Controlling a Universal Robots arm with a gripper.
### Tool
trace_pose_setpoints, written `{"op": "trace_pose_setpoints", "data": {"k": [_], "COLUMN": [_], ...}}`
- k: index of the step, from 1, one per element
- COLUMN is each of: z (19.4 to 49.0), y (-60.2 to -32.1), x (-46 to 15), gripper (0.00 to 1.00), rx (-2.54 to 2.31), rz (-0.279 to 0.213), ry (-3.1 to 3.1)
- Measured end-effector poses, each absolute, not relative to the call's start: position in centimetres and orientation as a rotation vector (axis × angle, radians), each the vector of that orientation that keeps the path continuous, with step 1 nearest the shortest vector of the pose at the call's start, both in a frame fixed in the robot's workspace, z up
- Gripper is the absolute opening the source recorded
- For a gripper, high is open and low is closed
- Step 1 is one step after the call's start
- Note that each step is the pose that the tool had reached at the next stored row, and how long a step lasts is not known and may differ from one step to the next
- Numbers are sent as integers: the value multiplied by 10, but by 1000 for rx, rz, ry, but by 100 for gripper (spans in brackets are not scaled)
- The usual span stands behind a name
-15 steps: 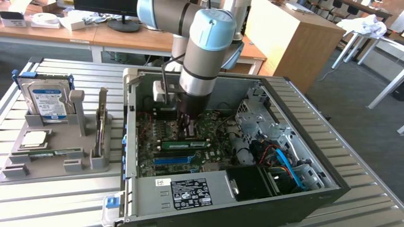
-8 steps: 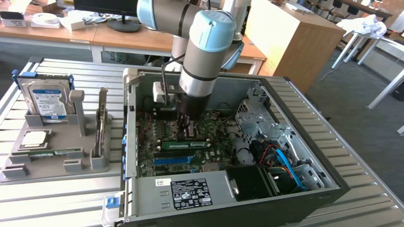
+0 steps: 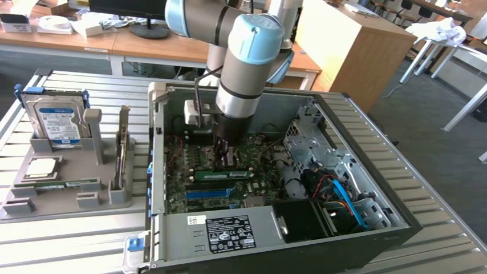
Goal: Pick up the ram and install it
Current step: 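Press down the ram until it locks into place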
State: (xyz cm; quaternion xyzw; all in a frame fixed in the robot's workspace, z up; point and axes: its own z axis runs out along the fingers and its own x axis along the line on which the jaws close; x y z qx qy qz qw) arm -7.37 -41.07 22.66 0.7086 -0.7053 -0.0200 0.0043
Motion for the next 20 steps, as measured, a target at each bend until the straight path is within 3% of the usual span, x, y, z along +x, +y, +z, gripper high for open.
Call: {"op": "trace_pose_setpoints", "data": {"k": [20], "z": [223], "y": [-411], "x": [-74], "gripper": [10], "rx": [2220], "rz": [-63], "ry": [-2210]}}
